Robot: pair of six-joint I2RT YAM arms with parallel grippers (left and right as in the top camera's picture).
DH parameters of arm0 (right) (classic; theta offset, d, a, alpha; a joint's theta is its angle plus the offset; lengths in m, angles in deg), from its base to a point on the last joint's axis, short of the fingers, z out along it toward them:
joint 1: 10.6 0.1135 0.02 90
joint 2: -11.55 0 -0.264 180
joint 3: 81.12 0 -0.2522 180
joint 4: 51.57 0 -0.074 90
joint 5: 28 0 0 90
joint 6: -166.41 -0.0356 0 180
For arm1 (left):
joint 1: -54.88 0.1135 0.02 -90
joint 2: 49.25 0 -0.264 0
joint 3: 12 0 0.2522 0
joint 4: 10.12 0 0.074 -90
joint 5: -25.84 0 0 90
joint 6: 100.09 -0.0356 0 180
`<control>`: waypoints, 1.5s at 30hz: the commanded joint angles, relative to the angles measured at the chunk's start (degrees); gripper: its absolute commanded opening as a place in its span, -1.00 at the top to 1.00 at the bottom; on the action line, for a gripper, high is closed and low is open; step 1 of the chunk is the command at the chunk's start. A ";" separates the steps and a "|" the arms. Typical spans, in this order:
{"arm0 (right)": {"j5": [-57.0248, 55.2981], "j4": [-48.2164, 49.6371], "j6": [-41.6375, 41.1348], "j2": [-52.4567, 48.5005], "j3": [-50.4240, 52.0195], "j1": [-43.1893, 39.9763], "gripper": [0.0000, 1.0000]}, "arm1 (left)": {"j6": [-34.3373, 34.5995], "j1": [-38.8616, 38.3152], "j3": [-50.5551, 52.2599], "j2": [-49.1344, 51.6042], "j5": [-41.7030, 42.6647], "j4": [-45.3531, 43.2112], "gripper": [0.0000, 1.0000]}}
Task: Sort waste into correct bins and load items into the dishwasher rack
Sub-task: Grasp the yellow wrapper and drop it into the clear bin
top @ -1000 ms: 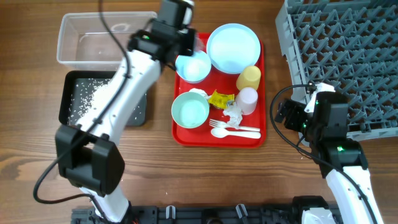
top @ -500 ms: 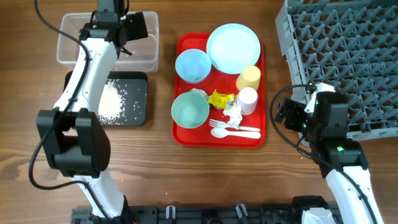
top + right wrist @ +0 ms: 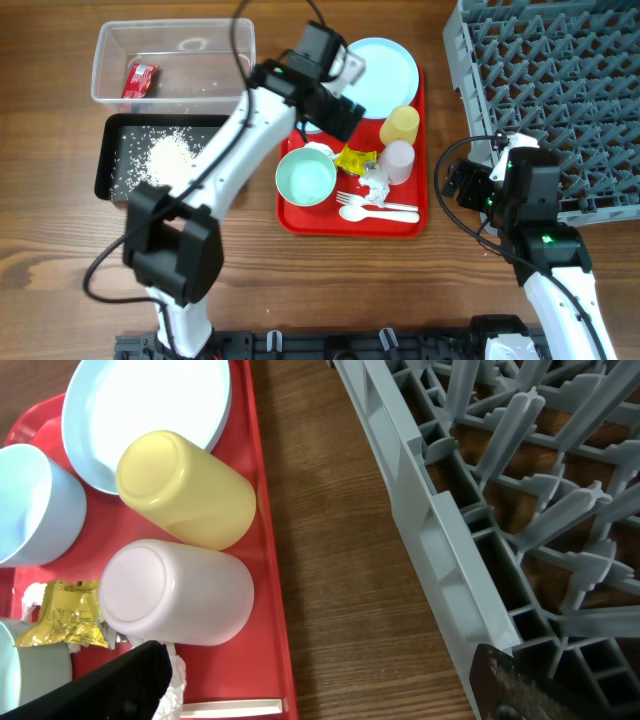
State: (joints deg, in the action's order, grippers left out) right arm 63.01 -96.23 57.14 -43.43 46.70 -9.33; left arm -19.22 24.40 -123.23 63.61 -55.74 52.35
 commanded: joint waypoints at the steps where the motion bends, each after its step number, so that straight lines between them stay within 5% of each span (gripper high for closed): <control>1: -1.03 -0.11 -0.22 -0.22 -1.49 -0.24 -0.97 | -2.69 -1.90 -0.04 4.66 0.76 0.68 -0.84; 18: -1.03 -1.49 -0.22 -0.22 -1.46 -0.24 -0.96 | -4.20 -3.80 -0.04 15.02 0.72 -2.40 -0.71; 20: -1.03 -1.55 -0.24 -0.22 -1.46 -0.24 -0.96 | -4.17 -3.80 -0.04 15.30 0.72 -2.40 -0.37; 22: -1.07 -1.68 -0.22 -0.22 -1.46 -0.24 -0.96 | -4.13 -3.80 -0.04 15.32 0.74 -2.32 0.30; 27: -1.20 -2.23 -0.24 -0.22 -1.46 -0.24 -0.96 | -3.96 -3.80 -0.04 15.32 0.72 -1.73 0.91; 37: -1.20 -2.36 -0.26 -0.22 -1.46 -0.24 -0.97 | 2.45 -0.83 -7.26 9.42 0.72 3.85 0.92; 45: -1.22 -1.79 -0.26 -0.22 -1.46 -0.24 -0.97 | 5.18 8.66 -12.59 -1.88 -3.08 3.37 0.92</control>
State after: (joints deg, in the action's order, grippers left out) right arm 63.01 -98.52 57.14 -43.43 46.70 -9.33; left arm -15.52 28.84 -134.53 66.30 -55.76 56.18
